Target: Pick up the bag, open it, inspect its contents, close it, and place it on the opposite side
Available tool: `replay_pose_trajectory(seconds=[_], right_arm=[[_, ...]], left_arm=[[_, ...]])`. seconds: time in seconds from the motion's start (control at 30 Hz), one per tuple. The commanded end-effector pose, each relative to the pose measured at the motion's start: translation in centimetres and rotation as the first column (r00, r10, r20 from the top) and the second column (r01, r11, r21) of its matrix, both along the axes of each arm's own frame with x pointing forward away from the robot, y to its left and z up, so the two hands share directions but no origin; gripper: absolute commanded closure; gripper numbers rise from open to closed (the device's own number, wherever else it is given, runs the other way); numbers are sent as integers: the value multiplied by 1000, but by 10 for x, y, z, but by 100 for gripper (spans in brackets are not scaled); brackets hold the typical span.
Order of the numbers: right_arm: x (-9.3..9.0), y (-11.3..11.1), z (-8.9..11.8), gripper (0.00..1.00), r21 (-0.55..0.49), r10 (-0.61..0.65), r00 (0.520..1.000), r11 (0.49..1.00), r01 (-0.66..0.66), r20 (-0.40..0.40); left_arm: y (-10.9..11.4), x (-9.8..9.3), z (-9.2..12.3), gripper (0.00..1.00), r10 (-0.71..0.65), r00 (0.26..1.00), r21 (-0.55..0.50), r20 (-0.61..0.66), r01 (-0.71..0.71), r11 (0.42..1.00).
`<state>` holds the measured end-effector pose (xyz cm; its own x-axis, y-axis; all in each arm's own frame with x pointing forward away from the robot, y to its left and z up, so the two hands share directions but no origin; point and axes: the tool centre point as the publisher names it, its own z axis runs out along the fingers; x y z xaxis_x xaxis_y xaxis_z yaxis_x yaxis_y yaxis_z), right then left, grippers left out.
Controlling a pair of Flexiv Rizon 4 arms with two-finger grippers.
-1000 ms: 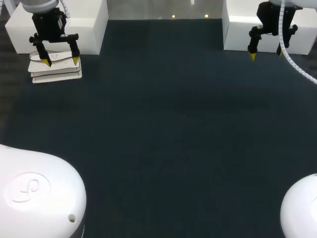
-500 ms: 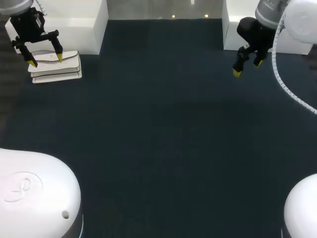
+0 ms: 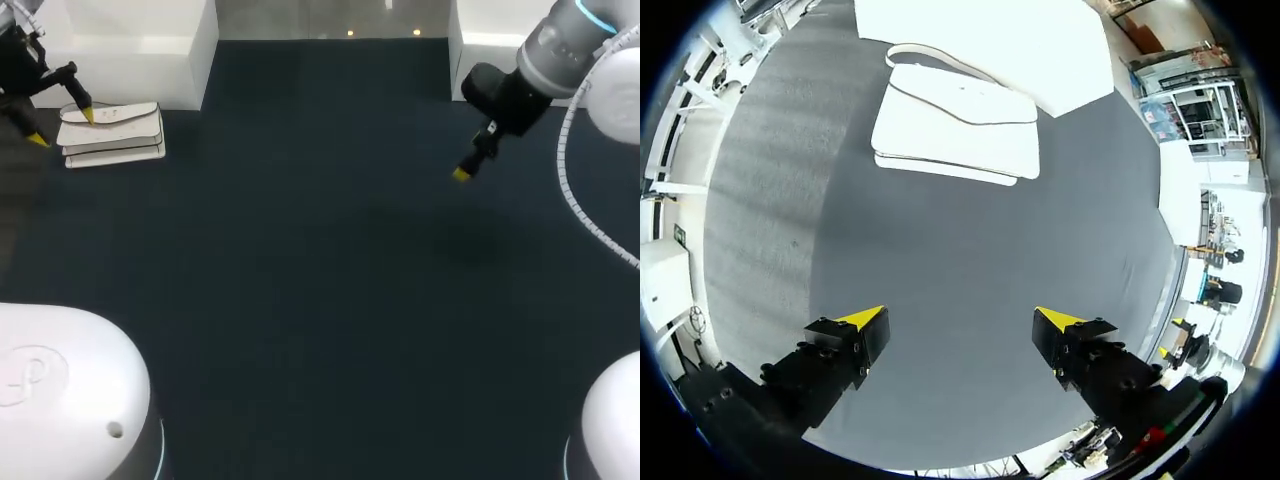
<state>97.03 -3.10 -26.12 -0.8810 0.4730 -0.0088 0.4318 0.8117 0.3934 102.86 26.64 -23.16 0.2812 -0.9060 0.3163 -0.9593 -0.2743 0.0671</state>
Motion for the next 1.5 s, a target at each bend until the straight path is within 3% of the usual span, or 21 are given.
replay_pose_trajectory(seconds=[0.03, 0.33, 0.63, 0.9, 1.37, 1.5], right_arm=[[-3, 4, -8, 0, 90, 134, 985, 985, -144, 110], [-3, 21, -21, 0, 95, 263, 953, 956, -278, 148], [3, 41, -37, 0, 78, 310, 945, 945, -318, 102], [4, 48, -42, 0, 127, 328, 941, 933, -336, 79], [4, 48, -42, 0, 127, 328, 941, 933, -336, 79], [7, 62, -50, 0, 117, 406, 908, 902, -416, 104]], left_arm=[[11, 6, -6, 0, 8, 1000, -45, 16, -7, 999], [37, 21, -13, 0, -31, 997, -103, 72, 38, 994], [53, 34, -20, 0, -59, 994, -113, 91, 69, 991], [69, 44, -27, 0, -79, 991, -136, 110, 93, 986], [69, 44, -27, 0, -79, 991, -136, 110, 93, 986], [74, 56, -32, 0, -93, 987, -176, 132, 116, 977]])
